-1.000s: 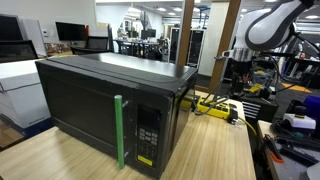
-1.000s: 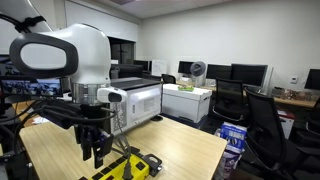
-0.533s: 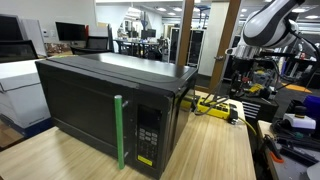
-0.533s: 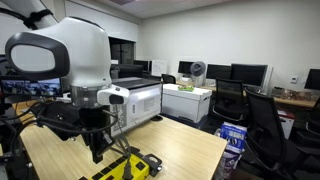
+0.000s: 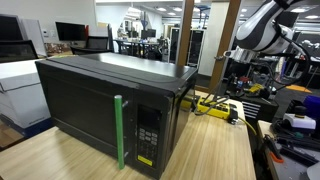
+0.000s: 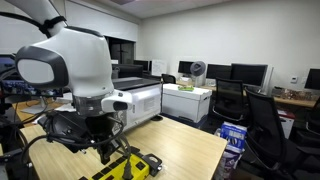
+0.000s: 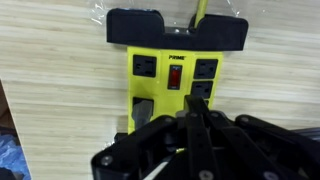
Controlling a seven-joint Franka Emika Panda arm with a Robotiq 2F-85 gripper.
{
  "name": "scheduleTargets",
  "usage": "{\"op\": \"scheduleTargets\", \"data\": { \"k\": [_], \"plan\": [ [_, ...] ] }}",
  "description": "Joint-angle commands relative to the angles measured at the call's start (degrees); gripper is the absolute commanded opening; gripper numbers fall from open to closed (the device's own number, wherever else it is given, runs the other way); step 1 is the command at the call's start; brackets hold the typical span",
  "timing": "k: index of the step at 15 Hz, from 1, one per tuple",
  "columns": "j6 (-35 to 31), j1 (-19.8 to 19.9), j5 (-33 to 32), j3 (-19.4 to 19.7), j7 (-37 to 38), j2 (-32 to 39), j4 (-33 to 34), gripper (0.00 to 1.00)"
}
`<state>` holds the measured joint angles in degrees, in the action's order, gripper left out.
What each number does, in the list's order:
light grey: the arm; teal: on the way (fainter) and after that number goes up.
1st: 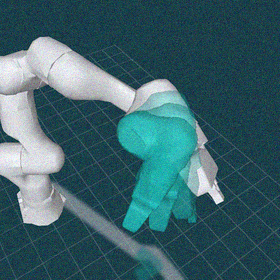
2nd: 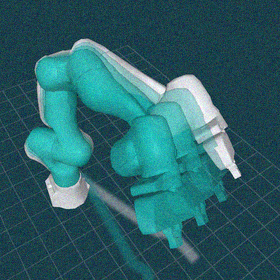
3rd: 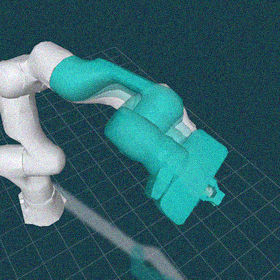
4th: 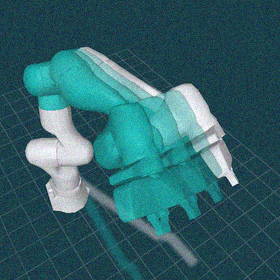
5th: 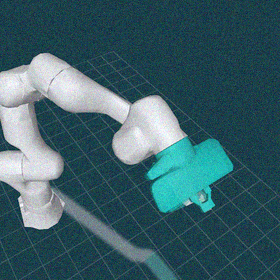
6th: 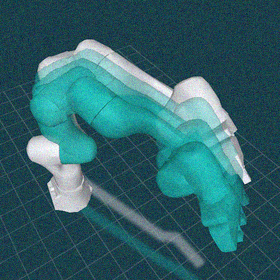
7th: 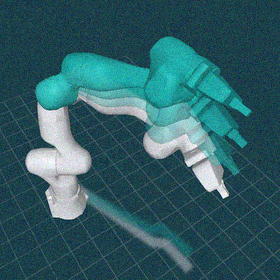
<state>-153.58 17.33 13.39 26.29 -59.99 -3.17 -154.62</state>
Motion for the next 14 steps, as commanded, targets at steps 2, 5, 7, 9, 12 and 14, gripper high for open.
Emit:
{"op": "scheduleTargets", "data": {
  "k": [2, 5, 7, 9, 12, 14],
  "plan": [
    [-2.89, -1.17, 6.8, -0.2, -6.41, 4.31, 1.36, 0.02],
    [-3.56, -1.06, 9.91, -0.84, -8.88, 6.39, 2.42, 0.02],
    [-4.45, -0.95, 12.69, -1.51, -11.01, 8.45, 3.42, 0.02],
    [-4.72, -0.7, 14.23, -2.18, -12.23, 9.78, 3.73, 0.02],
    [-4.95, -0.52, 15.15, -2.76, -13.39, 11.12, 3.94, 0.02],
    [-5.26, -0.44, 15.74, -3.1, -14.03, 11.83, 4.01, 0.02]
  ]
}}
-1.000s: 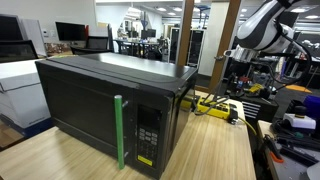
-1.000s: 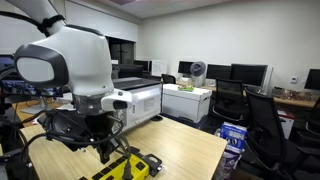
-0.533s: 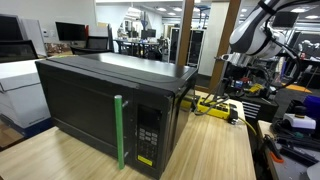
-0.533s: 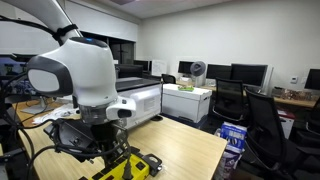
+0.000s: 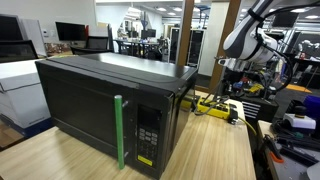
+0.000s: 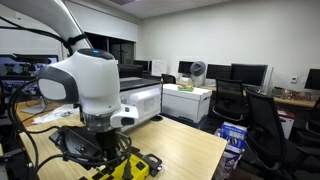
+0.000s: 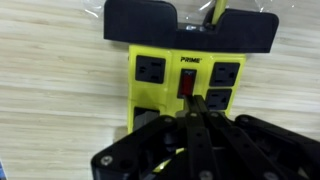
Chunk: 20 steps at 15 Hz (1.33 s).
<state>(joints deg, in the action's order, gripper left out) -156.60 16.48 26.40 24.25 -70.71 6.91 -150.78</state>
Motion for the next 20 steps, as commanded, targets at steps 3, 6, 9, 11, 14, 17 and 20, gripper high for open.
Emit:
{"op": "scheduleTargets", "data": {
  "k": [3, 6, 9, 11, 14, 17, 20],
  "plan": [
    [-3.63, 0.62, 4.03, -1.77, -4.49, 3.09, 0.37, 0.02],
    [-5.34, 0.9, 5.4, -2.6, -5.32, 4.7, 0.72, 0.02],
    [-6.57, 1.42, 7.41, -3.09, -6.0, 5.49, 0.8, 0.02],
    [-6.53, 1.26, 7.17, -2.62, -5.51, 5.23, 0.52, 0.02],
    [-4.4, -1.35, 1.47, -0.42, 1.03, -0.17, -1.77, 0.28],
    [-2.38, -2.87, -4.64, 1.44, 5.7, -6.95, -4.07, 0.41],
    [-1.51, 0.86, -19.99, 0.41, 18.14, -17.45, -8.29, 0.69]
  ]
}}
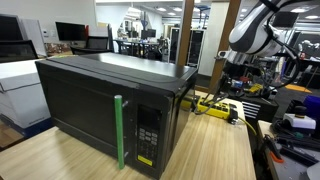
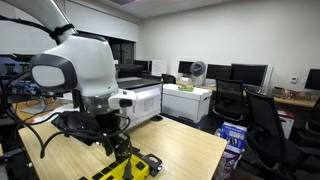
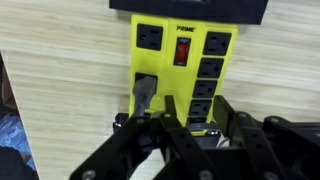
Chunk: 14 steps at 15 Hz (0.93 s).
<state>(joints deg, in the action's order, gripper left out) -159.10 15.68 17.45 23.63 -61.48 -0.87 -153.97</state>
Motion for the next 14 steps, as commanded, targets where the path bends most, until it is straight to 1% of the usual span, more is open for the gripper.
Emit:
{"op": "scheduleTargets", "data": {
  "k": [1, 2, 3, 4, 5, 7, 9, 12, 14],
  "plan": [
    [1.59, 3.68, -14.81, -0.04, 11.59, -10.45, -5.21, 0.76],
    [2.67, 6.63, -20.03, -1.51, 15.51, -12.7, -5.8, 0.83],
    [5.4, 9.57, -24.72, -3.13, 18.73, -14.97, -5.9, 0.89],
    [9.89, 12.14, -29.53, -4.43, 22.11, -18.2, -5.97, 0.96],
    [14.62, 11.75, -32.78, -3.22, 24.59, -22.01, -6.12, 0.98],
    [24.07, 12.36, -34.58, -2.91, 25.68, -28.72, -5.74, 1.0],
    [32.22, 12.19, -33.97, -2.0, 24.5, -35.35, -5.38, 1.0],
    [40.41, 11.65, -32.89, -1.19, 24.19, -43.4, -4.93, 1.0],
    [42.33, 9.35, -30.27, 0.93, 22.9, -47.83, -5.56, 1.0]
  ]
}}
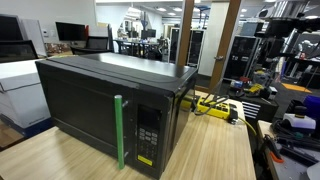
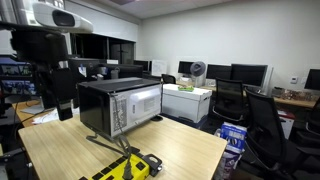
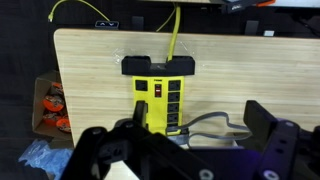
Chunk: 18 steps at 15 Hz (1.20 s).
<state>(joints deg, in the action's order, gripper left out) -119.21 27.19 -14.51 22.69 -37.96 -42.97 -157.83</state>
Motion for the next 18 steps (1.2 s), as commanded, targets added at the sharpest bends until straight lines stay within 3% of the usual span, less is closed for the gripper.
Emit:
{"op": "scheduleTargets", "data": {
  "k": [1, 5, 8, 12, 14, 18],
  "plan": [
    [4.11, -3.95, 2.65, 2.25, 0.2, -8.55, -1.85, 1.0],
    [8.4, -10.78, 3.3, -0.23, 0.31, -8.95, -0.81, 1.0],
    [7.1, -15.1, 3.93, -3.36, 3.34, -9.46, -1.7, 1.0],
    [3.94, -19.07, 4.39, -9.29, 14.86, -9.16, -1.64, 1.0],
    [0.46, -20.71, 7.33, -13.24, 25.47, -8.26, -1.23, 1.0],
    [-5.25, -21.2, 10.11, -17.69, 35.75, -5.12, -0.76, 1.0]
  ]
}}
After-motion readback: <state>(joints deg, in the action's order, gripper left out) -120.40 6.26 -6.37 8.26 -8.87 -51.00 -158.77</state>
